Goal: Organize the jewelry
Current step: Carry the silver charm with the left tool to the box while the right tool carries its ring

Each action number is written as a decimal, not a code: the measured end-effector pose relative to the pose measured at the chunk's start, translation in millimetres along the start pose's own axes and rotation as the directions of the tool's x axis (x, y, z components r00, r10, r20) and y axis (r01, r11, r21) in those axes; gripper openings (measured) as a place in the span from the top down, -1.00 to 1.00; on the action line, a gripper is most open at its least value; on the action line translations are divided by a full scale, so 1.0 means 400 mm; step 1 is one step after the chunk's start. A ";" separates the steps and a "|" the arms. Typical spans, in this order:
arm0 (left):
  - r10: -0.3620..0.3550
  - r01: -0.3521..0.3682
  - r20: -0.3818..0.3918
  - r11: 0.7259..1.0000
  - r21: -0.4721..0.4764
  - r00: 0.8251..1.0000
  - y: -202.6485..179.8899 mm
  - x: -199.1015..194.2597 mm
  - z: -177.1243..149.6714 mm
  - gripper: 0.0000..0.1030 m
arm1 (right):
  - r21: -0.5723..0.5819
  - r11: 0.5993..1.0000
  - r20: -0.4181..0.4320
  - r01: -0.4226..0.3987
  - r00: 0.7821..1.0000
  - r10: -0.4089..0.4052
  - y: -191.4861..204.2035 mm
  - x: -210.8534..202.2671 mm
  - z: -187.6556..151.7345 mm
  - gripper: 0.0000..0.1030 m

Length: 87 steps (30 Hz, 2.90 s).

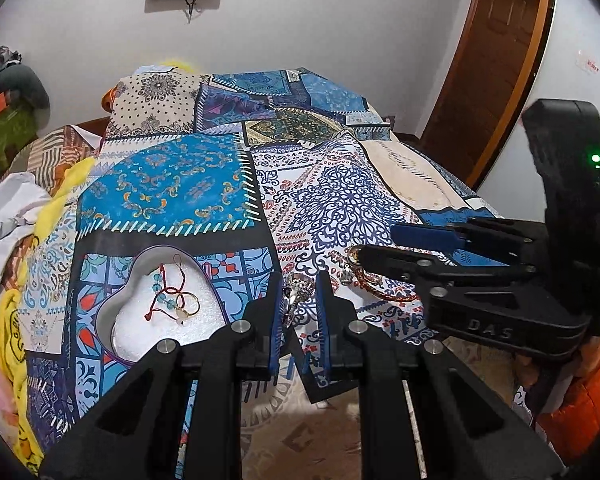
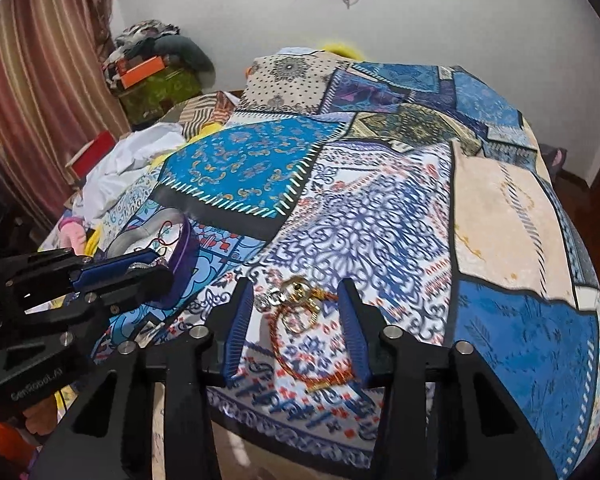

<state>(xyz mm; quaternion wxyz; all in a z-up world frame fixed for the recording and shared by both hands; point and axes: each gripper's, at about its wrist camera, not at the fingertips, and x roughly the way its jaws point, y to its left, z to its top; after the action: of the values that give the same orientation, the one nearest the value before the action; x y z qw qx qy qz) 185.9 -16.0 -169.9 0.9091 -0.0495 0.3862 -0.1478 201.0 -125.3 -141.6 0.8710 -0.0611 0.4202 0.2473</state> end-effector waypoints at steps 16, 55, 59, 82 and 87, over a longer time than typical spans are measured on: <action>-0.006 0.006 0.009 1.000 -0.023 1.000 0.018 -0.014 -0.010 0.72 | -0.059 0.998 -0.054 0.036 0.998 -0.039 0.010 0.042 -0.002 0.67; 0.017 -0.016 0.032 0.999 -0.034 0.999 0.032 -0.063 -0.020 0.72 | -0.045 0.998 -0.075 0.051 0.996 -0.054 0.017 0.041 -0.009 0.64; 0.020 -0.019 0.037 0.999 -0.031 0.999 0.025 -0.072 -0.019 0.72 | -0.026 0.999 -0.054 0.047 0.997 -0.048 0.011 0.018 -0.011 0.65; 0.093 -0.086 0.134 0.995 -0.059 0.987 0.077 -0.195 -0.003 0.72 | -0.090 0.996 0.158 -0.021 0.987 0.035 0.145 -0.126 0.080 0.65; 0.122 -0.111 0.148 0.990 -0.082 0.981 0.111 -0.214 -0.002 0.72 | -0.107 0.993 0.170 -0.050 0.983 0.068 0.179 -0.119 0.094 0.65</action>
<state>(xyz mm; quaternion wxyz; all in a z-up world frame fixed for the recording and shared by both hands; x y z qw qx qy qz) 139.1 52.8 -120.7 0.9408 -0.0712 0.3227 -0.0758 167.8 -69.1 -73.8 0.8922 -0.0714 0.3312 0.2987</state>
